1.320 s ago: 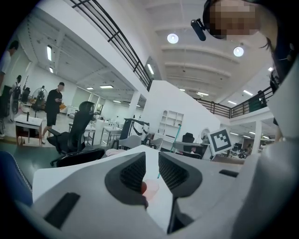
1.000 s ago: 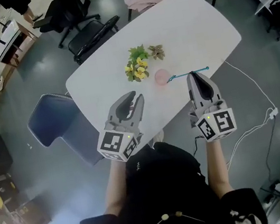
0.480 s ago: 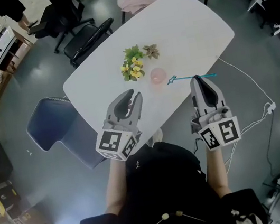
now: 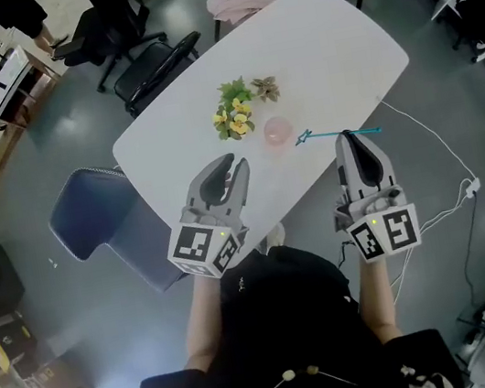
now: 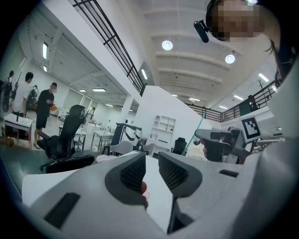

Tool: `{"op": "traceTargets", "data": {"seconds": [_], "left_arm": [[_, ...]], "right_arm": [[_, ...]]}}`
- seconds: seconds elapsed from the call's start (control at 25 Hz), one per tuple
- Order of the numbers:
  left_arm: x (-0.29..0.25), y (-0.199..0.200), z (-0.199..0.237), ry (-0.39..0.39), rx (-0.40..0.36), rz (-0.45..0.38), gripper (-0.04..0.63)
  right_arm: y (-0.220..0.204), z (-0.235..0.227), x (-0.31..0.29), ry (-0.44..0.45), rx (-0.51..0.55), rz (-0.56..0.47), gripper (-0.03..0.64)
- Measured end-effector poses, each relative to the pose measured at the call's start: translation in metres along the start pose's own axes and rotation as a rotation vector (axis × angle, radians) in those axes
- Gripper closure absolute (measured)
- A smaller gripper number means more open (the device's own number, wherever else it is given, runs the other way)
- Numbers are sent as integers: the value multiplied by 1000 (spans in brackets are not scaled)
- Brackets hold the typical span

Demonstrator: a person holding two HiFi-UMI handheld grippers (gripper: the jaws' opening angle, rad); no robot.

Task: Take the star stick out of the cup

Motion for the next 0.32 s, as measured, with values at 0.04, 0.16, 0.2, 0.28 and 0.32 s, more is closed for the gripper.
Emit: {"op": "traceTargets", "data": {"seconds": [0.04,0.16,0.2,0.28,0.32], "left_arm": [[0,0,0,-1,0,-1,508],[0,0,-2,-4,-1,-3,508],[0,1,-2,-4,0,-4,508],[-1,2,-2,-3,1,-6,508],[-1,3,-3,-3,1,-7,508]], "right_arm": [[0,0,0,-2,0,-1,598],[0,0,1,-5,-3,1,598],[-1,0,2,-6,-4,2,598],[-1,-1,2,-9,-6,5,598],[0,-2,2,-11,-8,6,598]]}}
Point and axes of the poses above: the fingertips, and each gripper's own axes: x backward along the fingers, z to its left, y out of its top, the point moved 8 cm from there along x, backward along the fingers, and after that the axes turned 3 degrees about -z, right-handed, at the moved point
